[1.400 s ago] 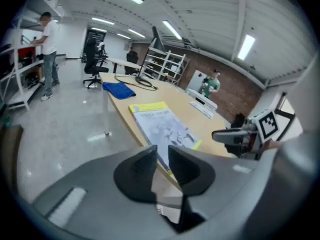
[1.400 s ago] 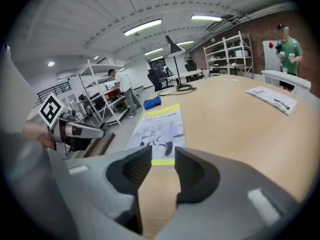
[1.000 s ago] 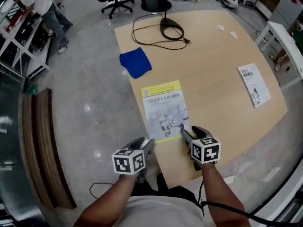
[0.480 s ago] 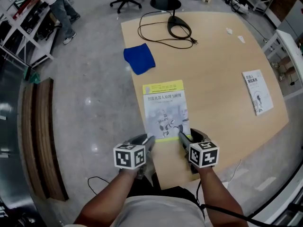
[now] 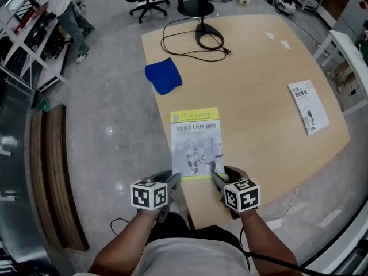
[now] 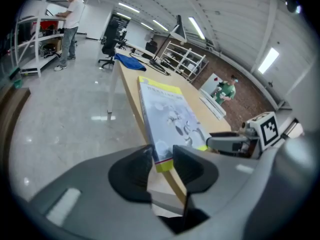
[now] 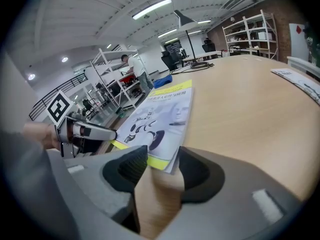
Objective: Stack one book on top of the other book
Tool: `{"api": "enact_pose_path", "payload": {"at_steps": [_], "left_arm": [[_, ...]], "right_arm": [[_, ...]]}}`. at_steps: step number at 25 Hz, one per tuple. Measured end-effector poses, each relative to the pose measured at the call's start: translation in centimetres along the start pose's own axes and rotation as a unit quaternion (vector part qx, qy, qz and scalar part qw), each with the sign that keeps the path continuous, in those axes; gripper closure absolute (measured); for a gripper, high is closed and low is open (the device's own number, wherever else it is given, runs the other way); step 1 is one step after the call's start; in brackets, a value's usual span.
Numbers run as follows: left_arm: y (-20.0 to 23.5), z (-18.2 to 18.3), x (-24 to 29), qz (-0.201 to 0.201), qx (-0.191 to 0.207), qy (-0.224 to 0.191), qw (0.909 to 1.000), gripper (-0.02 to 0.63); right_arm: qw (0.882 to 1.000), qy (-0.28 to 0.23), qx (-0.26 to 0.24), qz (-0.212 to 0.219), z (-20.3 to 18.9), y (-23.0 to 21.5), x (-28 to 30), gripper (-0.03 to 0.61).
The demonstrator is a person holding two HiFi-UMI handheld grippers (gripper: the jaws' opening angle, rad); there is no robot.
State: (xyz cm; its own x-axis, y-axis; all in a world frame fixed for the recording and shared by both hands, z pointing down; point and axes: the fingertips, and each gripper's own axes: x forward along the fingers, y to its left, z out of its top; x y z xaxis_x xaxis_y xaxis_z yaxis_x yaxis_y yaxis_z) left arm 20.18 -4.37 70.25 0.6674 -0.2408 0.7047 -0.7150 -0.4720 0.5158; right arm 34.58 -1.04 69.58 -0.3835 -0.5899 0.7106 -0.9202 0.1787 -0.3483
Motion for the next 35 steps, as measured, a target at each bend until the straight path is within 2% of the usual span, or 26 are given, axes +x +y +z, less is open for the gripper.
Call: {"api": "enact_pose_path", "payload": {"at_steps": [6, 12, 16, 22, 28, 35], "left_arm": [[-0.3, -2.3, -1.0, -0.024, 0.025, 0.033, 0.9989, 0.477], [-0.7, -5.2, -2.7, -0.055, 0.061, 0.076, 0.9937, 0.482], [-1.0, -7.3, -3.8, -0.074, 0.100, 0.103, 0.9869, 0.485], [-1.4, -10.8, -6.2, -0.110, 0.121, 0.137, 0.9770, 0.491], [-1.8, -13.6, -7.9, -0.146, 0.143, 0.169, 0.9643, 0.503], [-1.3, -15.2, -8.7, -0.158, 0.181, 0.202, 0.9496, 0.508]], "right_arm": [[1.000, 0.009, 0.013, -0.011, -2.9, 1.6, -1.3, 0.387], [0.999, 0.028, 0.028, -0.026, -6.7, 4.2, -3.3, 0.387], [0.998, 0.038, 0.046, -0.034, -9.3, 6.0, -4.4, 0.387], [0.995, 0.036, 0.074, -0.055, -13.2, 9.4, -6.5, 0.387], [0.990, 0.034, 0.125, -0.062, -16.6, 11.7, -8.1, 0.387], [0.988, 0.044, 0.136, -0.055, -18.4, 13.3, -8.3, 0.387]]}}
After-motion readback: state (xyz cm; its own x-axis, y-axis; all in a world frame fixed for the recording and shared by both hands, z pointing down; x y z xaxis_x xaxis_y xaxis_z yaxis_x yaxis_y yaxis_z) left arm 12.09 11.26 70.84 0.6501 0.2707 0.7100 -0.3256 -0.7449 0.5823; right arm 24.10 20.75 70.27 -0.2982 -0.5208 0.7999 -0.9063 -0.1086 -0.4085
